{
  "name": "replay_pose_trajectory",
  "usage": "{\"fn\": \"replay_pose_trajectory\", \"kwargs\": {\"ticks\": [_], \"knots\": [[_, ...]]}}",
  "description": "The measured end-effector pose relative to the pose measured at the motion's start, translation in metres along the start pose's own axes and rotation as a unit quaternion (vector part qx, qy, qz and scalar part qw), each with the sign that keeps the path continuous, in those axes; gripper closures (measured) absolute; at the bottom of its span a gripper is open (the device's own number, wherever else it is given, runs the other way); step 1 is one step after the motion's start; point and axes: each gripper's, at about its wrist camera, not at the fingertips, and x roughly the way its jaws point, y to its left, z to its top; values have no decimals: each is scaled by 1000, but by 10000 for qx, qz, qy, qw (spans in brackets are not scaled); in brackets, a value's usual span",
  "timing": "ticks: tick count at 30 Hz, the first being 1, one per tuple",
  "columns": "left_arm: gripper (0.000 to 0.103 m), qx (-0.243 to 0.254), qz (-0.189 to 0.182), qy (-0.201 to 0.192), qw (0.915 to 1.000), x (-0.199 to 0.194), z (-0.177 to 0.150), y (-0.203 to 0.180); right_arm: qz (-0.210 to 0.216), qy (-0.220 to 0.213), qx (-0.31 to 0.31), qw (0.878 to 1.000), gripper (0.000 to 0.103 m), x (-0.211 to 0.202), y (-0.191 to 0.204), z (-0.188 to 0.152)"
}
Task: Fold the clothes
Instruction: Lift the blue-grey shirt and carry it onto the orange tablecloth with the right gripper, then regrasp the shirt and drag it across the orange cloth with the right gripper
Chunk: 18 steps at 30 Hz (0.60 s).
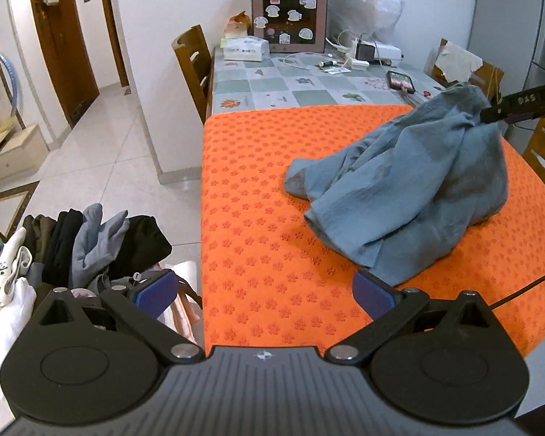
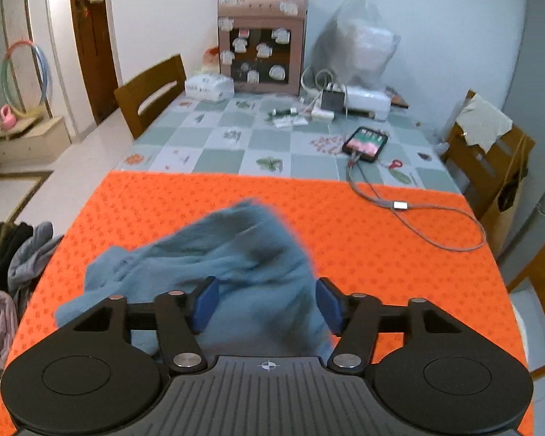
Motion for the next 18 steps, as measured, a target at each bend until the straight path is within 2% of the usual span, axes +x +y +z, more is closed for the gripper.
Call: {"fn": "replay_pose_trajectory", "kwargs": {"ticks": [5,12,18], "knots": [[0,110,-55,58,9999,7,3,6,348,130,31,9993,35,-6,23,-12],[0,263,-156,96,9995,15,5,16,898,472,-86,9948,27,11,75,-43],[0,387,-209,140,9989,22,7,20,1093,587,-223,9920,19,29,115,-61]]}}
